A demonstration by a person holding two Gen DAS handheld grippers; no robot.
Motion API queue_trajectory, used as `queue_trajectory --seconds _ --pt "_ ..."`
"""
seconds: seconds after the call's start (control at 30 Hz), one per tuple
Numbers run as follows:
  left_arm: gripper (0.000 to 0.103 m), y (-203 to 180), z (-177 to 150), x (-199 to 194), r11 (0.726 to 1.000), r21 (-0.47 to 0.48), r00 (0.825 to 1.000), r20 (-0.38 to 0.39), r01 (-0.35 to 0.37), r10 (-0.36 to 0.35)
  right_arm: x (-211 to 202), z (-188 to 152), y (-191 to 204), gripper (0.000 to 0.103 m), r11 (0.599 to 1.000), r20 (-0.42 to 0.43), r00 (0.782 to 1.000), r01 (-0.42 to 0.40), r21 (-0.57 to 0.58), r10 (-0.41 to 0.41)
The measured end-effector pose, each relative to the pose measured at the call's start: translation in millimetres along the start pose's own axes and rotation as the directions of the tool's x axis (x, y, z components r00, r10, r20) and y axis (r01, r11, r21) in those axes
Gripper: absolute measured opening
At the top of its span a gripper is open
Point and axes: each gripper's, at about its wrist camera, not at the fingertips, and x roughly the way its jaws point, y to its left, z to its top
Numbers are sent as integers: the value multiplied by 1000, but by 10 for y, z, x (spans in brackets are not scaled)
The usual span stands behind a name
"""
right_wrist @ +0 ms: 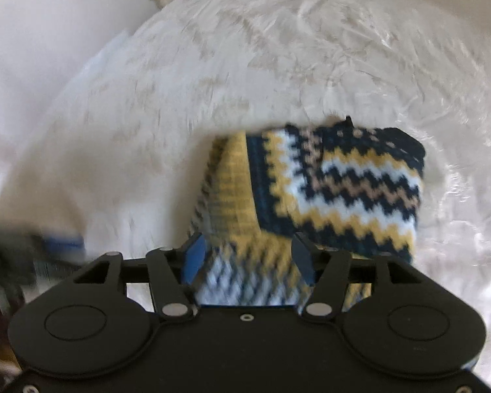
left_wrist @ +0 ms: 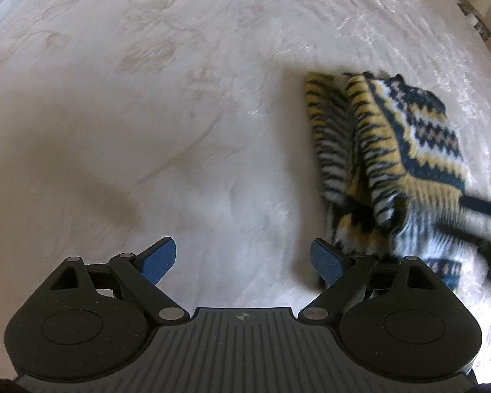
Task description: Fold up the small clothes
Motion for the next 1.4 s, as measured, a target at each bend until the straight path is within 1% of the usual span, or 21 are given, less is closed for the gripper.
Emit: queue_trajectory --seconds 0.03,0.1,0.17,0.23,0.4,0.47,0.5,0.53,0.57,0.6,0.63,0.7,0.8,0.9,0.97,1.13,1.17,1.23,1.3,1.37,1.4 --pt "90 -30 30 7 1000 2 1000 -1 8 -8 -6 -89 80 73 998 -2 1000 21 -52 -21" --pt "90 -85 72 35 1000 5 1000 -7 29 -29 -9 -260 255 82 985 3 997 73 -159 -74" --pt "90 -128 103 40 999 6 998 -13 54 -53 1 -415 425 82 959 14 994 109 -260 -109" --pt "90 -172 130 51 997 3 997 -20 81 -81 46 -551 603 82 922 30 991 133 -363 -132" --pt "90 -254 218 31 993 -7 993 -17 119 -119 211 -773 925 79 827 49 987 157 -540 -156" --pt "90 -277 258 21 989 -18 989 -22 146 -147 291 -816 1001 74 787 72 979 197 -585 -191" --pt "90 -288 281 20 986 -25 986 -26 162 -163 327 -824 1019 62 768 81 974 218 -602 -213" --pt "90 -298 303 22 983 -34 983 -30 180 -181 363 -815 1017 46 755 82 969 233 -613 -233" --pt "90 -310 326 26 979 -43 980 -33 197 -199 375 -793 992 36 762 78 968 235 -604 -237" --pt "90 -328 348 24 976 -47 976 -35 211 -213 346 -747 933 22 791 74 971 228 -567 -227" --pt "90 -355 372 26 973 -47 973 -38 226 -227 282 -685 847 16 833 78 975 220 -508 -210" --pt "90 -425 416 39 966 -39 965 -46 256 -258 140 -583 696 16 891 105 977 214 -401 -187" --pt "90 -549 476 99 945 -45 943 -71 323 -325 -89 -469 482 16 945 141 977 192 -265 -159" --pt "90 -692 513 173 918 -66 914 -93 390 -395 -210 -418 364 16 969 147 979 169 -182 -143" --pt "90 -793 532 254 906 -71 899 -114 417 -423 -239 -421 348 16 973 145 980 161 -167 -137" --pt "88 -981 545 454 919 -57 909 -135 390 -394 -273 -496 390 16 973 137 982 150 -175 -127" --pt "86 -1005 550 491 922 -58 912 -132 383 -387 -220 -494 342 16 974 135 983 146 -175 -123" --pt "52 -1051 570 539 937 -44 926 -142 347 -350 -199 -515 329 16 975 133 984 141 -172 -119" --pt "39 -1085 592 592 955 -16 942 -157 297 -295 -186 -529 314 16 977 127 985 135 -164 -115" --pt "30 -1069 597 633 955 -12 943 -157 297 -295 -178 -539 298 16 979 124 986 130 -155 -111" --pt "22 -1045 592 628 952 -24 943 -131 306 -307 -174 -545 295 16 980 121 987 127 -153 -108"
